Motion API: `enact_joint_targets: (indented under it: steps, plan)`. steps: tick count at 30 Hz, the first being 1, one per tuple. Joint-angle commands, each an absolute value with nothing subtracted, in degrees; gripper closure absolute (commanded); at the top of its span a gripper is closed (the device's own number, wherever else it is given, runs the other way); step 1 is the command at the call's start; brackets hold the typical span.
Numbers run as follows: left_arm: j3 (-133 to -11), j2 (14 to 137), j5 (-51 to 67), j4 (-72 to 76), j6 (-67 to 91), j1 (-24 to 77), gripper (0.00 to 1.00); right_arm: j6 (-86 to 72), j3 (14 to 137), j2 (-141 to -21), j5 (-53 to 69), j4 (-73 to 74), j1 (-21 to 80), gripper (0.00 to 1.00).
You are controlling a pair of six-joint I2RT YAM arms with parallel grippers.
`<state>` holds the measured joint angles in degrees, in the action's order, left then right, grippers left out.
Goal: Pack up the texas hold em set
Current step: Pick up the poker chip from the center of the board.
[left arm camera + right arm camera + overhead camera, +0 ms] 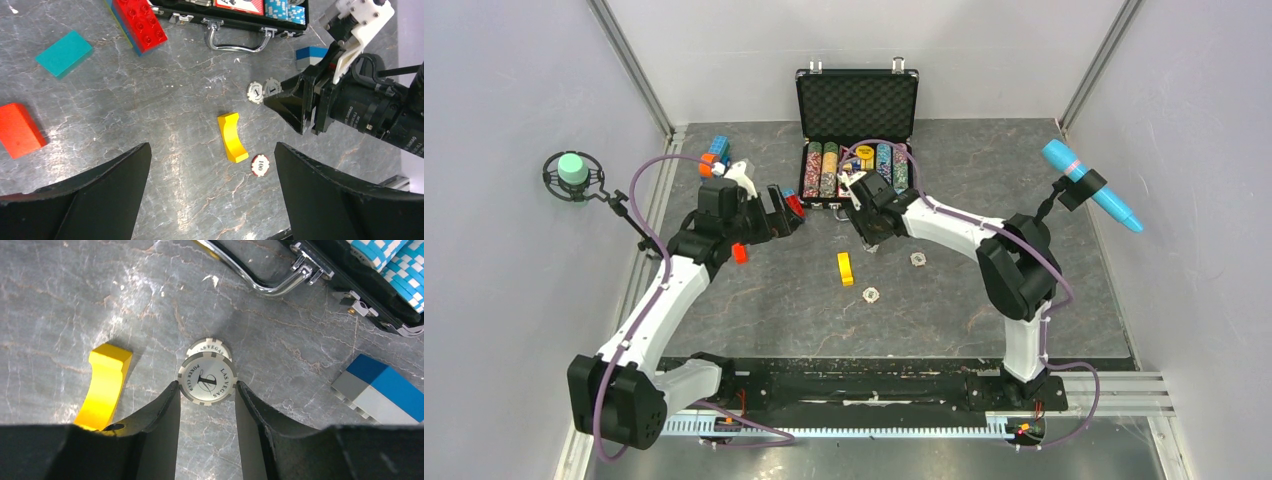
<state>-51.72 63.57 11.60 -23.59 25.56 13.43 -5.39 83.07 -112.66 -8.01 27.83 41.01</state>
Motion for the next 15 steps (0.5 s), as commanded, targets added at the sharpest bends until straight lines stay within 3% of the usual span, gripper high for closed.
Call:
enact_joint_targets:
  steps: [1, 7, 15]
  plan:
    - [-50.15, 62.98, 15.29, -16.04, 32.03, 12.98, 0.00, -0.86, 80.94, -106.50, -2.90, 26.89, 40.87, 0.90]
    - [-46.47, 64.55, 22.04, -7.30, 38.97, 12.92, 0.02, 6.24, 80.48, -100.92, 4.76, 29.65, 40.86, 0.90]
    - [-40.44, 67.05, 33.13, 8.23, 48.32, 13.01, 0.12, 14.99, 81.94, -95.41, 13.30, 33.19, 40.87, 0.90]
